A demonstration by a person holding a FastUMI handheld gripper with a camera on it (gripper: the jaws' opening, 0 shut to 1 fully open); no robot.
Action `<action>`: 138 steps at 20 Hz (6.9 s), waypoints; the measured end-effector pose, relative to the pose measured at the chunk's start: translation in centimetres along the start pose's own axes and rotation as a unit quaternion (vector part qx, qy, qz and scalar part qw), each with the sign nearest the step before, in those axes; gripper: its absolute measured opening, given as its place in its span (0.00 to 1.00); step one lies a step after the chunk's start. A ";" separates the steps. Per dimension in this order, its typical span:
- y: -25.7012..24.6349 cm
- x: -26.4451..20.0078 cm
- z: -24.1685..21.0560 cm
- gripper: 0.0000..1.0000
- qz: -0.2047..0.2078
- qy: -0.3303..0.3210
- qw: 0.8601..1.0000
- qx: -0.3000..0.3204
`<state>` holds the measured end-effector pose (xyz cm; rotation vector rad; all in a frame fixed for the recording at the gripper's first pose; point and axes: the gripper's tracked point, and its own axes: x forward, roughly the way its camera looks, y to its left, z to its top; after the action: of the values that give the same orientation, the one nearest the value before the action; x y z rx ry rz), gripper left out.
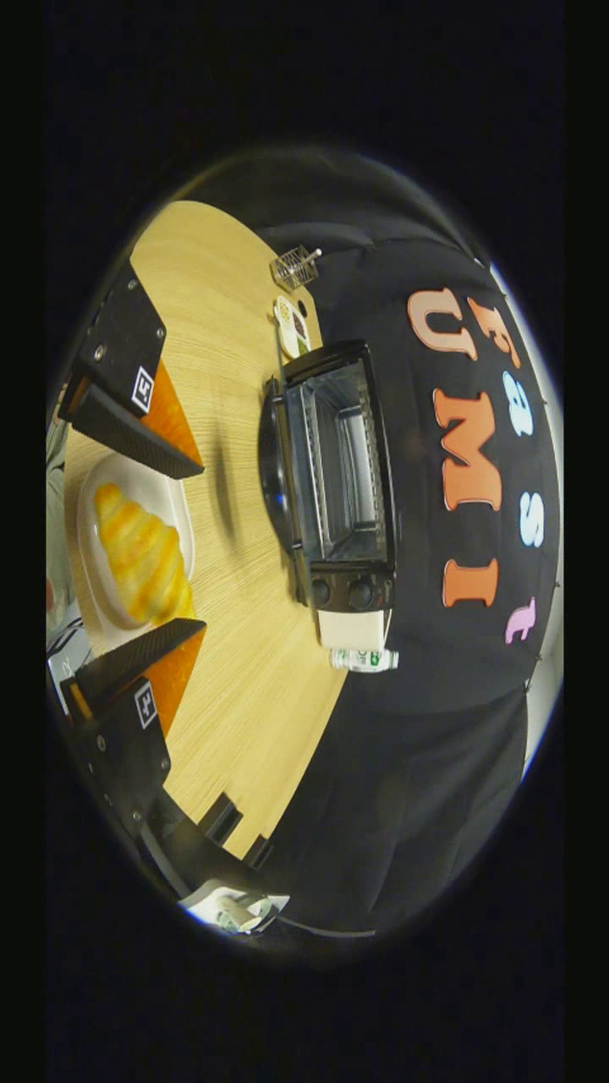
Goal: Open the toaster oven, put the food inside, and close the toaster oven door.
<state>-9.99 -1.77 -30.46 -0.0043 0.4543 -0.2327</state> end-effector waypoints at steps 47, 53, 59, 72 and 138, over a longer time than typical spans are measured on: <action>0.6 -1.6 -7.6 0.98 -0.110 0.013 0.993 0.039; 1.5 -1.3 -7.7 0.98 -0.109 0.016 0.992 0.062; 1.8 -0.4 -9.0 0.81 -0.121 0.029 0.992 0.034; 3.0 -2.4 -7.0 0.37 -0.016 0.018 0.993 0.120; 5.6 4.4 4.5 0.98 0.138 -0.060 0.988 0.040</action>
<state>-2.94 2.54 -28.59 0.1208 0.3210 0.0214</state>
